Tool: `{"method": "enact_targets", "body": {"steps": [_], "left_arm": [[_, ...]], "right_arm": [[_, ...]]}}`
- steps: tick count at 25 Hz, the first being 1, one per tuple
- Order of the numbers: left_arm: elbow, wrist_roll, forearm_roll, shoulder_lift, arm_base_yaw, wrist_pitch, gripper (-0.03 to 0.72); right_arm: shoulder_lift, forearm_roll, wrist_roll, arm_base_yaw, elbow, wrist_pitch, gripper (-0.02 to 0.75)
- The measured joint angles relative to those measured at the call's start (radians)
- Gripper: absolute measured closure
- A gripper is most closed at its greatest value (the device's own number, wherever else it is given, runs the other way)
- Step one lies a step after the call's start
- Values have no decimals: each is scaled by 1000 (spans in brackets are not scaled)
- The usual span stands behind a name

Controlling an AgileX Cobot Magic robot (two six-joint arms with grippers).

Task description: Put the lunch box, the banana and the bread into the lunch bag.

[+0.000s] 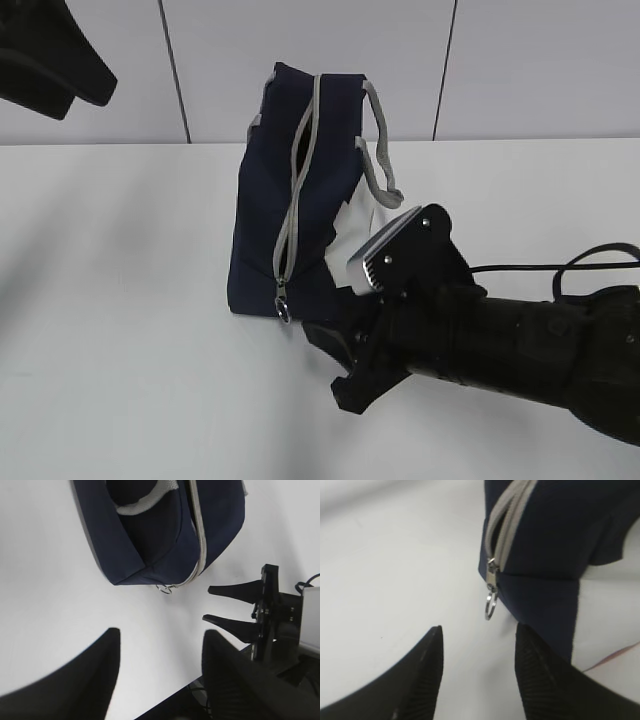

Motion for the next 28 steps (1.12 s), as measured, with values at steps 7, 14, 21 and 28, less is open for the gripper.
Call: {"method": "enact_targets", "body": {"steps": [7, 14, 21, 28], "left_arm": [[0, 0, 0, 0, 0, 0, 314], [0, 0, 0, 0, 0, 0, 317], [0, 0, 1, 0, 0, 0, 317], [0, 0, 4, 0, 0, 0, 318]], "right_arm": [[113, -47, 13, 0, -8, -119, 393], [205, -49, 14, 0, -77, -138, 401], [261, -10, 14, 0, -134, -140, 464], [288, -4, 15, 0, -164, -140, 509]]}}
